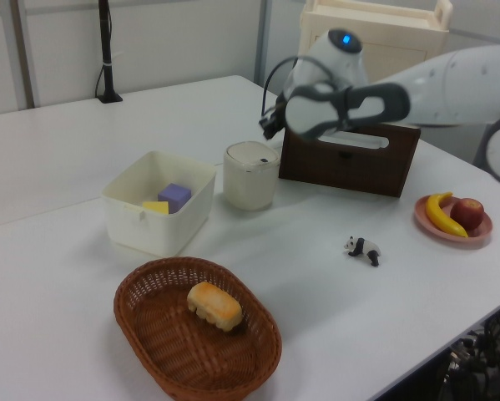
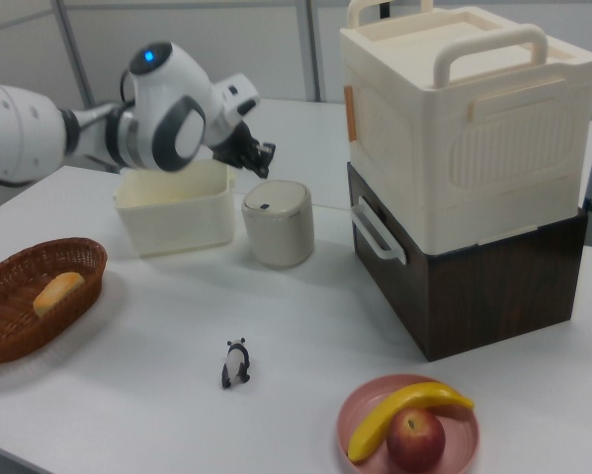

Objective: Close the trash can

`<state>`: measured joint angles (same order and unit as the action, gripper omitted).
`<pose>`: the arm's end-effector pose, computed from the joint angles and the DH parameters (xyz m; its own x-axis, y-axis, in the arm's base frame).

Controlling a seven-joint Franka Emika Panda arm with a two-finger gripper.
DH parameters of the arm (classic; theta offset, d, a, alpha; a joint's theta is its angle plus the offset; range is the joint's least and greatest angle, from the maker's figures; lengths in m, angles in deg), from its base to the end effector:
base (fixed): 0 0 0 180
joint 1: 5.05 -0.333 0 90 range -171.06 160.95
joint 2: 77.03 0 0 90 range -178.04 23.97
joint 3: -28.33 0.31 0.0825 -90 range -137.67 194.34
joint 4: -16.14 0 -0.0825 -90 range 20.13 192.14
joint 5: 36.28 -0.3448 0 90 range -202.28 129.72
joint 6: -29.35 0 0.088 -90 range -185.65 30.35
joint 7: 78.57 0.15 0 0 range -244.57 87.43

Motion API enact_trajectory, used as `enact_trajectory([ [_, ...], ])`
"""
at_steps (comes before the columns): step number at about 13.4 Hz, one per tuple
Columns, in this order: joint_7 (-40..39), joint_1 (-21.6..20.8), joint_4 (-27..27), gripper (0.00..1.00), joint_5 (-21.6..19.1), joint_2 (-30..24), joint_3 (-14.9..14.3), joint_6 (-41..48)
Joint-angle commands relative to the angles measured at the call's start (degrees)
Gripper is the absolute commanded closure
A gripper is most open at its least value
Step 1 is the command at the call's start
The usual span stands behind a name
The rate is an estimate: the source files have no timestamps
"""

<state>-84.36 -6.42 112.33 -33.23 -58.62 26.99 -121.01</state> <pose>0.6831 0.0023 0.4623 0.8043 0.1524 0.5744 0.1055 -0.9878 0.1143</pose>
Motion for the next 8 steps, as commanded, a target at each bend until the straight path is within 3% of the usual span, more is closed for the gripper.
enact_trajectory([
  [1,1.83,0.76,1.37,0.98,-3.73,-11.62,0.9,19.93],
  [2,1.74,0.76,0.49,0.93,-4.53,-13.13,0.9,26.28],
  [3,1.92,0.67,-1.69,0.74,-4.8,-14.19,0.9,34.96],
  [4,1.92,0.67,-3.02,0.44,-4.81,-14.54,0.9,39.22],
  [5,2.09,0.67,-3.82,0.0,-4.81,-14.72,0.9,42.22],
  [8,1.92,0.75,-3.91,0.0,-4.54,-16.65,1.08,50.31],
])
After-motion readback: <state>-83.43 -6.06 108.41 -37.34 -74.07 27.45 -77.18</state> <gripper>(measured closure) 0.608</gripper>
